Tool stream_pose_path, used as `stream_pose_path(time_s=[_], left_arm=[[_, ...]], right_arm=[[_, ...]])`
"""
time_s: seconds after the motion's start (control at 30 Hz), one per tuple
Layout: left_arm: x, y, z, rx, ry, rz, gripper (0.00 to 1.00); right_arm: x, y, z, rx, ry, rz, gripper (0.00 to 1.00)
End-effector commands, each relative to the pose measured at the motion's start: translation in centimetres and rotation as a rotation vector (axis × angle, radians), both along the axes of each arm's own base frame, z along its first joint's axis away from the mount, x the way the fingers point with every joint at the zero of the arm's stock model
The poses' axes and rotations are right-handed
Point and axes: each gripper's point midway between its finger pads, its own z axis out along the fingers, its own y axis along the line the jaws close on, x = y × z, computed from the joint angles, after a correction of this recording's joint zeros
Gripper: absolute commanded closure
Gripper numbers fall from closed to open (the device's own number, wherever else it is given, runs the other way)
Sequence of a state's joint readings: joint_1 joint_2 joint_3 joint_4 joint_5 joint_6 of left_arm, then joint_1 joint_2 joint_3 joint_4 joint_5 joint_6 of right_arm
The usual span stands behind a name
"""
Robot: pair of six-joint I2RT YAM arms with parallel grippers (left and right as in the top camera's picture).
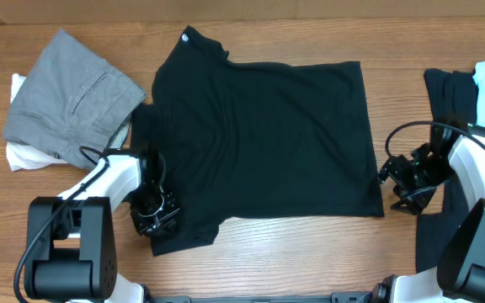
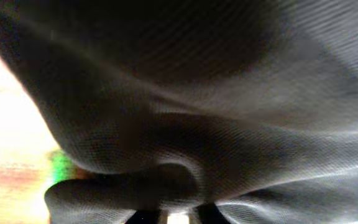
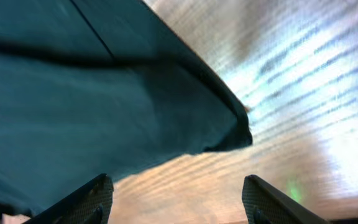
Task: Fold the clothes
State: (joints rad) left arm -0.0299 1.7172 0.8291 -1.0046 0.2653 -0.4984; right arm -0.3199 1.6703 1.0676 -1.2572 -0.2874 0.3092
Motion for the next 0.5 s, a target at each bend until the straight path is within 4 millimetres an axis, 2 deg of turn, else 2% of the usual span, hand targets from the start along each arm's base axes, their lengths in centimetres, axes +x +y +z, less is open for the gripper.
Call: stream_pose_path(time_s=[0.0, 0.1, 0.23, 0.37, 0.43, 0.47], left_arm=[[0.7, 0.4, 0.1, -0.005, -0.06, -0.04, 0.77], [1.3, -0.4, 0.4, -0.063, -0.105, -0.074, 0.72], [2.1, -1.6, 1.2, -0.16, -0.174, -0.168, 0.69], [3.0, -3.1, 2.4, -0.266, -0.236, -0.21, 0.66], [3.7, -4.4, 3.4, -0.361, -0.288, -0.243, 0.66], [4.1, -5.2, 4.1, -0.419, -0.321, -0.266, 0.62]], right_arm=[[-1.4, 0.3, -0.8, 0.013, 0.035, 0.029, 0.29], [-2.2, 0.6, -2.3, 0.015, 0.046, 0.021, 0.29], [-3.0, 1.3, -4.7, 0.028, 0.033, -0.017, 0.37], [-3.1, 2.0, -5.7, 0.055, 0.005, -0.025, 0.47], [-2.7, 1.8, -5.9, 0.049, -0.014, -0.024, 0.53], [-2.3, 1.7, -6.0, 0.043, -0.032, -0.024, 0.57]])
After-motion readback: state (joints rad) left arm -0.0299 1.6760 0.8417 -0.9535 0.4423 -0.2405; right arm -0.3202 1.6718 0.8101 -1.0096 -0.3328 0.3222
